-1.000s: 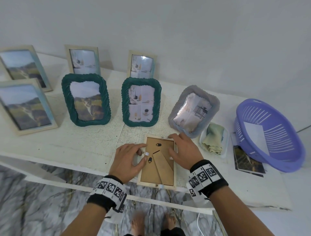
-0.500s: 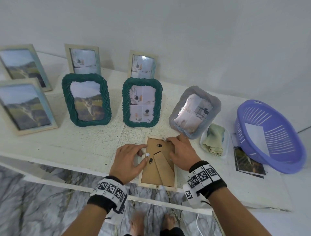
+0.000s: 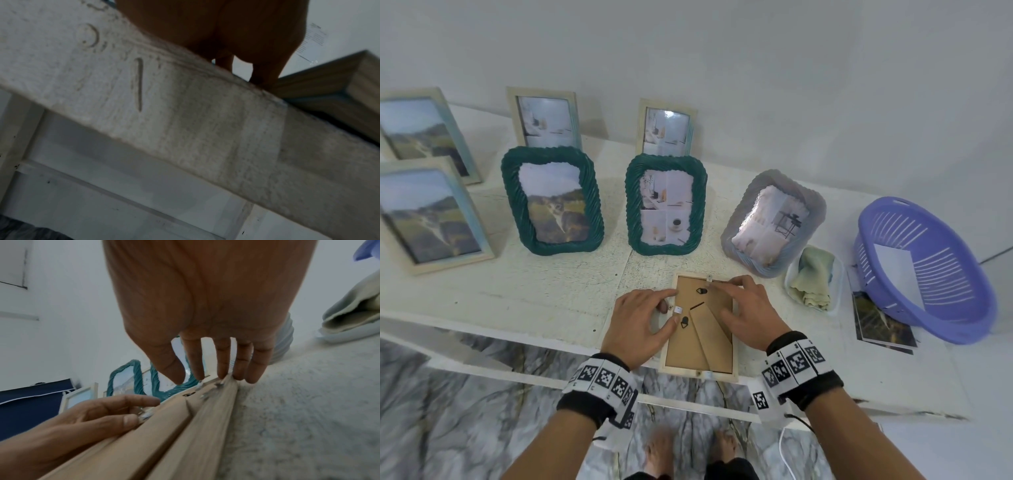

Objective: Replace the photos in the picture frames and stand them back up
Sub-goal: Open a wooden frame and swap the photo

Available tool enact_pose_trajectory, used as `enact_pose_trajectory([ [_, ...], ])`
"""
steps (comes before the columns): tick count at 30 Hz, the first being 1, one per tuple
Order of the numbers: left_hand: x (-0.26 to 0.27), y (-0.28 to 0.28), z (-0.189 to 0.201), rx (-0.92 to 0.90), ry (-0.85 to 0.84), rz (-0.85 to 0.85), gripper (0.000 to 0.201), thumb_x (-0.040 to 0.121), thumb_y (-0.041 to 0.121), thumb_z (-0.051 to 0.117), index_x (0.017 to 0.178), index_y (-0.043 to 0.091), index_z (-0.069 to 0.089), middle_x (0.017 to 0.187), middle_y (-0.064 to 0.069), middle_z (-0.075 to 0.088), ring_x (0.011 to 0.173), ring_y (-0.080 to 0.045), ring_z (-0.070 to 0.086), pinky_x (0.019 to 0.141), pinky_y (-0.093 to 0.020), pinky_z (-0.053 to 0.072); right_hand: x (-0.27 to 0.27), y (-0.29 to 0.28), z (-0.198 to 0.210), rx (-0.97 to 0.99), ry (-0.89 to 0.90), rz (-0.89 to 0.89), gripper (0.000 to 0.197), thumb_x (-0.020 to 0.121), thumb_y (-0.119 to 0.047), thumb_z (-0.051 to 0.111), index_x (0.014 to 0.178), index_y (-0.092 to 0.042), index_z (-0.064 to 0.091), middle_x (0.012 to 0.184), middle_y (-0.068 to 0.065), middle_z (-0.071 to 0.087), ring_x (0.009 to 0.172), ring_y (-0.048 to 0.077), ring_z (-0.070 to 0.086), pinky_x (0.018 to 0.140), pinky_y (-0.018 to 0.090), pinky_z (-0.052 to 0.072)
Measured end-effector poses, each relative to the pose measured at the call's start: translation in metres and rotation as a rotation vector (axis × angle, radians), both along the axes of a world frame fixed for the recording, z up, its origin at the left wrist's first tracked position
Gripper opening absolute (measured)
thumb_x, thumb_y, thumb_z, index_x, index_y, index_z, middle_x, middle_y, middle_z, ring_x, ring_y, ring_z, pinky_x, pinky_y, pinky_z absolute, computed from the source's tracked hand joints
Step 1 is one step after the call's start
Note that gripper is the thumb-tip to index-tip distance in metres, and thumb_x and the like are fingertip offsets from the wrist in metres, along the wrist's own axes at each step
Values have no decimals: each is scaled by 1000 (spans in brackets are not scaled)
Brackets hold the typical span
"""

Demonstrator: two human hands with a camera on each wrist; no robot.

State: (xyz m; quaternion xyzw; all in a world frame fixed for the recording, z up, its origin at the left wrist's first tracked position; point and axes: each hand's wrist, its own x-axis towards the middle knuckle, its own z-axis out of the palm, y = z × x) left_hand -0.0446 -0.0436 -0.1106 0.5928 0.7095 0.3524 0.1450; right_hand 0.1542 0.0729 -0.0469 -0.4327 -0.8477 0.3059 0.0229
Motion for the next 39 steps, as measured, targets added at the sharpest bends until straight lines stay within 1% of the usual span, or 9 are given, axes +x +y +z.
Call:
enact_pose_trajectory([
  [3, 1, 0, 1, -4, 4, 2, 41, 84, 51, 52, 122, 36, 59, 85, 22, 54, 91, -2, 50, 89, -25, 30, 4, -22, 2, 36, 42, -16, 59, 90, -34, 56, 144, -38, 34, 145, 4, 30, 128, 29, 33, 106, 37, 33],
  [5, 1, 0, 0, 0, 3, 4, 41, 85, 51, 53, 122, 36, 59, 86, 22, 55, 91, -2, 49, 89, -24, 29, 10, -40, 3, -9, 15, 24, 72, 87, -42, 58, 148, -43, 20, 156, 2, 12, 138, 28, 21, 109, 43, 33],
  [9, 0, 0, -3, -3, -5, 9, 39, 85, 48, 56, 123, 37, 59, 86, 21, 55, 92, -1, 49, 90, -24, 29, 29, -65, -2, -52, -64, 141, 89, 81, -54, 65, 149, -46, 7, 160, 0, -11, 145, 20, 1, 114, 44, 27],
  [12, -1, 0, -3, -6, -5, 4, 40, 85, 47, 57, 124, 36, 59, 87, 21, 56, 93, -3, 50, 89, -26, 31, 37, -66, -8, -5, -31, 194, 75, 82, -50, 65, 145, -46, 24, 160, -1, -7, 145, 19, 3, 115, 42, 27],
  [16, -1, 0, -3, -9, -2, 0, 40, 85, 44, 59, 125, 36, 59, 88, 21, 56, 92, -4, 49, 88, -25, 29, 42, -61, -10, 22, 29, 222, 56, 83, -44, 68, 135, -45, 47, 160, 1, 2, 142, 15, 9, 111, 29, 21],
  [20, -1, 0, -3, -8, 2, -7, 42, 85, 48, 54, 125, 35, 59, 87, 20, 55, 91, -4, 49, 88, -25, 29, 46, -57, -17, 20, 85, 212, 50, 79, -51, 67, 128, -44, 57, 160, 3, 11, 142, 21, 16, 110, 31, 20],
  [23, -1, 0, -3, -11, 6, -9, 43, 85, 49, 54, 125, 35, 58, 88, 20, 56, 92, -5, 49, 87, -25, 28, 46, -55, -17, 30, 78, 203, 52, 75, -61, 57, 124, -46, 58, 159, 1, 16, 139, 20, 19, 107, 32, 25],
  [29, 1, -1, -3, -4, 10, -13, 44, 86, 50, 51, 126, 33, 58, 88, 20, 55, 91, -6, 50, 86, -27, 31, 44, -56, -21, 2, 97, 176, 50, 73, -61, 57, 120, -47, 57, 156, -2, 17, 137, 23, 19, 109, 37, 26],
  [39, 3, -3, -1, -23, 15, -15, 44, 88, 50, 48, 128, 33, 57, 91, 19, 55, 95, -8, 49, 89, -32, 34, 35, -56, -27, 98, 77, 116, 41, 79, -63, 49, 117, -48, 52, 148, -5, 26, 129, 23, 26, 105, 35, 32],
])
